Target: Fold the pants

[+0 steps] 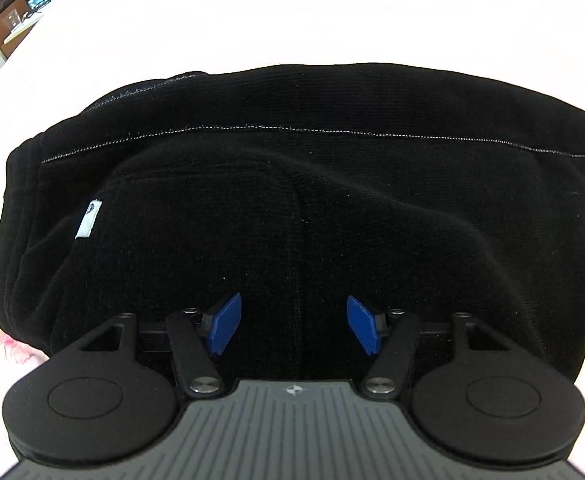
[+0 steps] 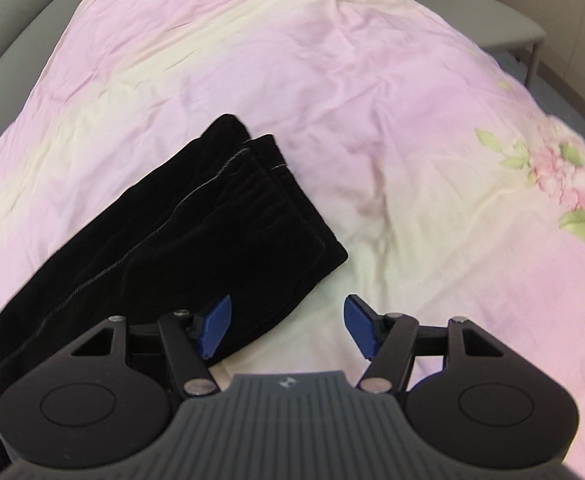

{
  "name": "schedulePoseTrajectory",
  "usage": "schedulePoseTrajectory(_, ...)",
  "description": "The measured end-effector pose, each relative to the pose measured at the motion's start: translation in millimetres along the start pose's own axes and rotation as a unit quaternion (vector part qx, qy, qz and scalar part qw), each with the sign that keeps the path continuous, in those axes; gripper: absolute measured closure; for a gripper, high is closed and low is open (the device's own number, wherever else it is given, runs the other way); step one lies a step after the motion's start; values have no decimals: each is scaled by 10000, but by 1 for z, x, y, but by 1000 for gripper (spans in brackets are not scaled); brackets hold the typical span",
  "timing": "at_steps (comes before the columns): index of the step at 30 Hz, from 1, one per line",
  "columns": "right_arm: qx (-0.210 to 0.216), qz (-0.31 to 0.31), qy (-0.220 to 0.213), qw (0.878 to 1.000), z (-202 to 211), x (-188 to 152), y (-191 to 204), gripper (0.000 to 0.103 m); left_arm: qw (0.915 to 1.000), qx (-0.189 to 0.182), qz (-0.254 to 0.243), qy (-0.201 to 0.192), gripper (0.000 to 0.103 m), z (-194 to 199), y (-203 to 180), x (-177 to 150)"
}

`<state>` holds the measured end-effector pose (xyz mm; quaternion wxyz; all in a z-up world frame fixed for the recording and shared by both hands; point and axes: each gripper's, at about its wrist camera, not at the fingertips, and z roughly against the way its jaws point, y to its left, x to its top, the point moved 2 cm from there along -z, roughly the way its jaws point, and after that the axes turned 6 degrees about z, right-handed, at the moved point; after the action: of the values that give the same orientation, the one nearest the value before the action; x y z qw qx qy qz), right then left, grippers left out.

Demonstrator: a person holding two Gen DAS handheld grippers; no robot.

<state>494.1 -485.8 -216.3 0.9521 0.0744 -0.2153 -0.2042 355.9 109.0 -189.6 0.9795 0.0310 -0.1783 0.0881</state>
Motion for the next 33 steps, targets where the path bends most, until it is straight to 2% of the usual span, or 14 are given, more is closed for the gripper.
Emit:
schedulePoseTrajectory(4,191,-579,-24,9981,-16,2,-19,43,10000,-1,-3,-40,31,-1,-2,2)
schedulePoseTrajectory(8,566,-1242,-74,9906,-44,-3,-32,45,9996,-116,194,-137,32,17,5,-10)
schedulePoseTrajectory(10,640,-1352,-166,9886,-53,-4,-34,45,9990,-236,328,-189,32,29,9,-13)
schedulePoseTrajectory(14,448,-1295,-374,9899,-56,-2,-25,56,9980,-508,352,-146,32,53,10,-31)
schedulePoseTrajectory(18,183,-805,-543,9951,-44,3,-6,69,9966,-804,144,-82,32,68,-2,-60)
schedulePoseTrajectory(20,124,-530,-620,9966,-37,8,1,70,9959,-902,70,-77,32,68,-16,-77)
schedulePoseTrajectory(23,115,-371,-644,9972,-25,12,6,71,9967,-790,29,-192,32,62,-39,-100)
schedulePoseTrajectory(27,40,-186,-692,9974,-9,11,13,71,9961,-652,378,-455,32,40,-61,-113)
schedulePoseTrajectory(28,13,-156,-705,9974,-6,11,14,71,9961,-461,448,-608,35,37,-64,-114)
schedulePoseTrajectory(29,-14,-136,-716,9973,-1,9,15,72,9961,-239,439,-725,51,30,-67,-115)
schedulePoseTrajectory(30,-34,-131,-716,9973,1,9,16,72,9960,-69,419,-789,63,26,-70,-114)
schedulePoseTrajectory(31,-47,-133,-717,9973,3,9,17,72,9956,-2,464,-815,78,24,-71,-113)
schedulePoseTrajectory(32,-44,-146,-725,9973,5,10,18,72,9947,-101,567,-853,89,26,-70,-112)
schedulePoseTrajectory(33,-27,-159,-746,9971,8,12,19,73,9935,-147,631,-936,90,30,-69,-112)
